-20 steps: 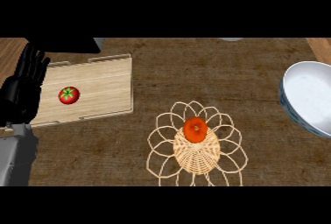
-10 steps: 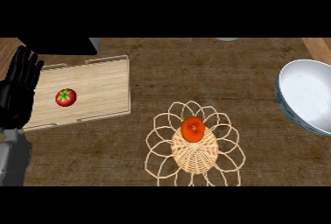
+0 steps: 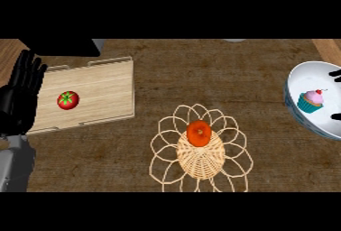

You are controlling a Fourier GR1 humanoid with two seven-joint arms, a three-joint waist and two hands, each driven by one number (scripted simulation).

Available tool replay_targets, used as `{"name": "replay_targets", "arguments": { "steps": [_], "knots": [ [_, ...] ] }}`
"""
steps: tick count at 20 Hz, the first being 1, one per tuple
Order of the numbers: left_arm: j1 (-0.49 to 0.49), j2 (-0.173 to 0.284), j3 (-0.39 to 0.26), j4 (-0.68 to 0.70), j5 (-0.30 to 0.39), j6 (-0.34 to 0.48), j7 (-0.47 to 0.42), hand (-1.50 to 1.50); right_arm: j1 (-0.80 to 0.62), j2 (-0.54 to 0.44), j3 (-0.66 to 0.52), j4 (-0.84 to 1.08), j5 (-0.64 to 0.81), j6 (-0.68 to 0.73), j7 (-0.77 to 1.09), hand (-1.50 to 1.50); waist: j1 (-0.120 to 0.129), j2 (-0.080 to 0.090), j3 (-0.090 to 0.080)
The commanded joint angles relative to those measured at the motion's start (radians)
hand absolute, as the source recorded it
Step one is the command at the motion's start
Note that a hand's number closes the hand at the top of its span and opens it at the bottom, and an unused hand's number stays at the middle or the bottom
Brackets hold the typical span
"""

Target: Pick the cupcake from the placemat and place it in the bowl

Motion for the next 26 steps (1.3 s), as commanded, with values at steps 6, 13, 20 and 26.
{"name": "replay_targets", "arguments": {
  "steps": [6, 13, 20, 26],
  "knots": [
    [-0.005, 0.011, 0.011, 0.024, 0.008, -0.021, -0.019, 0.0, -0.105, 0.004, -0.208, 0.163, -0.17, -0.031, -0.083, -1.5, 0.008, 0.006, 0.001],
    [-0.027, 0.007, 0.01, 0.012, 0.004, -0.008, -0.011, 0.0, -0.073, -0.112, -0.345, 0.27, -0.265, -0.063, -0.123, -1.5, 0.004, 0.008, 0.003],
    [-0.046, 0.019, 0.019, 0.009, 0.018, -0.011, 0.023, 0.0, -0.035, -0.266, -0.434, 0.357, -0.339, 0.076, -0.104, -1.5, 0.016, 0.017, 0.007],
    [0.002, -0.004, 0.003, 0.011, 0.004, -0.016, -0.023, 0.0, 0.06, -0.327, -0.474, 0.381, -0.373, 0.178, -0.184, -1.5, 0.013, 0.023, 0.012]
  ]
}}
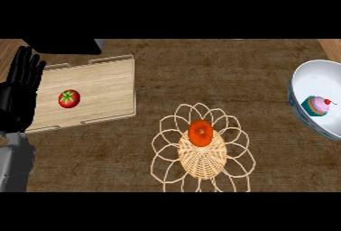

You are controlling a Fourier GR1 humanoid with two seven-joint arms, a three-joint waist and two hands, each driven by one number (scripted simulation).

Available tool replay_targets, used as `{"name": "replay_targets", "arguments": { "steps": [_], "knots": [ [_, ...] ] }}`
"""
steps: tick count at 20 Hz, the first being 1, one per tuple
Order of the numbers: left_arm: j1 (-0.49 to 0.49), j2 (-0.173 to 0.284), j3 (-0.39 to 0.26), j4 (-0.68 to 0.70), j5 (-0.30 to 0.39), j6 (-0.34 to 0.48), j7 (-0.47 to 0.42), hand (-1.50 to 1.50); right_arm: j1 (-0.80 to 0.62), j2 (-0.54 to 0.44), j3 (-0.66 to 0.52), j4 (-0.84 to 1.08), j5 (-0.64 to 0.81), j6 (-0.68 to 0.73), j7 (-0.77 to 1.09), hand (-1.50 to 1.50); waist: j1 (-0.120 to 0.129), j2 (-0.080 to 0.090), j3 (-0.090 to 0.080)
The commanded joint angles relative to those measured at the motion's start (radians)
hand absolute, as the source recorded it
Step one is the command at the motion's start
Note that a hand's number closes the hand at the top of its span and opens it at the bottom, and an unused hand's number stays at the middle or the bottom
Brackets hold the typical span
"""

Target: Pick the cupcake from the placemat and place it in the bowl

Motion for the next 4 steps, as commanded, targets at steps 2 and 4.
{"name": "replay_targets", "arguments": {
  "steps": [2, 4],
  "knots": [
    [0.007, 0.005, 0.013, 0.01, 0.018, -0.017, -0.013, 0.0, 0.061, -0.052, -0.034, 0.024, -0.029, 0.085, -0.04, -1.5, -0.002, 0.004, 0.004],
    [0.006, 0.014, 0.016, 0.007, 0.015, -0.019, -0.01, 0.0, 0.073, -0.071, -0.037, 0.023, -0.032, 0.121, -0.038, -1.5, -0.001, 0.003, 0.005]
  ]
}}
